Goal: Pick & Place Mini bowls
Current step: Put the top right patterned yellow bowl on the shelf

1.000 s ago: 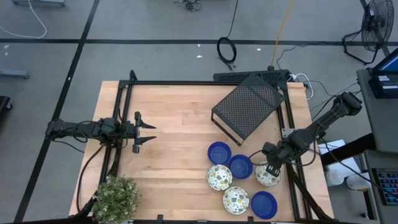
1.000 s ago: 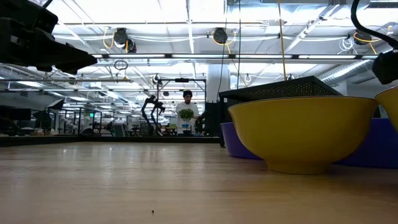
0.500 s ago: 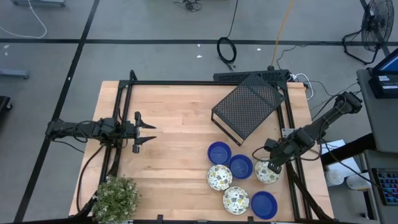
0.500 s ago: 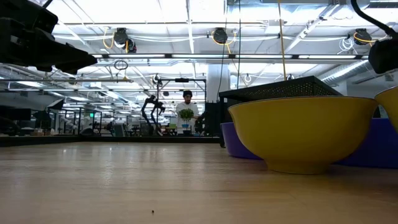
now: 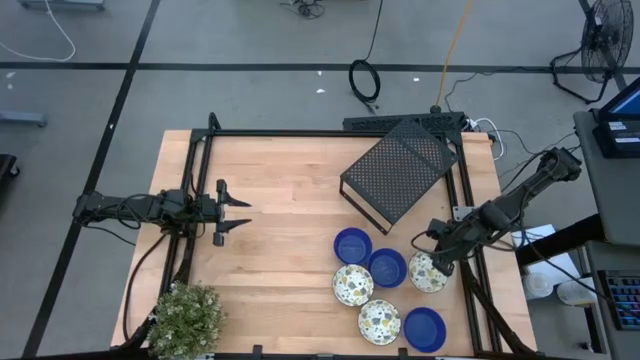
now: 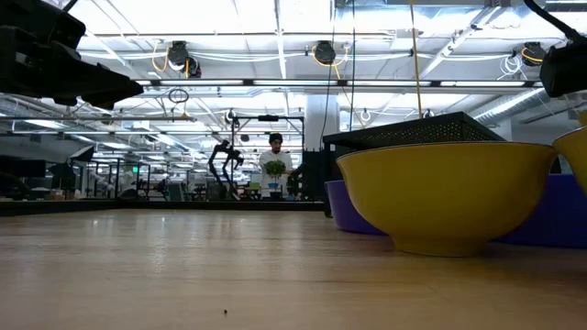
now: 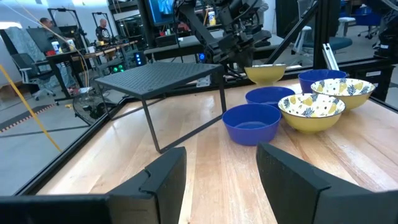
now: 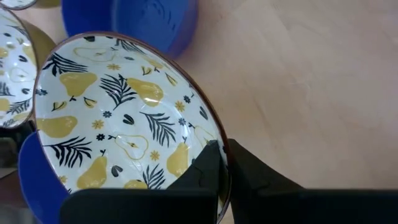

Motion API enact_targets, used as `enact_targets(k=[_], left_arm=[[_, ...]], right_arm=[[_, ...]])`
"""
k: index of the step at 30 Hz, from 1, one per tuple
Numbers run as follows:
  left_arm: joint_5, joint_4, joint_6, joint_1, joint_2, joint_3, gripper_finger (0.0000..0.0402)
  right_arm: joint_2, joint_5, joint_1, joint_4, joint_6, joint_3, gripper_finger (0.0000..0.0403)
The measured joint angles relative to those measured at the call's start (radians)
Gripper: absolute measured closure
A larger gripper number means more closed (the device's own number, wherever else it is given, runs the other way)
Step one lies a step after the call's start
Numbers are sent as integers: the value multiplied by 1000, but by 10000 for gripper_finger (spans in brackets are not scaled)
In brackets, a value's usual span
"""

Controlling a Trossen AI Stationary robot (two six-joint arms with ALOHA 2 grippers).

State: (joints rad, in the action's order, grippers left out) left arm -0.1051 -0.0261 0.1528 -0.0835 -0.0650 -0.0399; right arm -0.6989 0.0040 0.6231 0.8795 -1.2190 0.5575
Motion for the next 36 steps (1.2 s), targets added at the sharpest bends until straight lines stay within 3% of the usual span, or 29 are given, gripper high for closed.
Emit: enact_targets(k=[13,36], left_arm=[[0,0,0,0,0,0,204],[0,0,0,0,0,0,204]], right_arm=[[45,28,0,-79,57,1,399],[95,104,-22,-456,429,2,399]])
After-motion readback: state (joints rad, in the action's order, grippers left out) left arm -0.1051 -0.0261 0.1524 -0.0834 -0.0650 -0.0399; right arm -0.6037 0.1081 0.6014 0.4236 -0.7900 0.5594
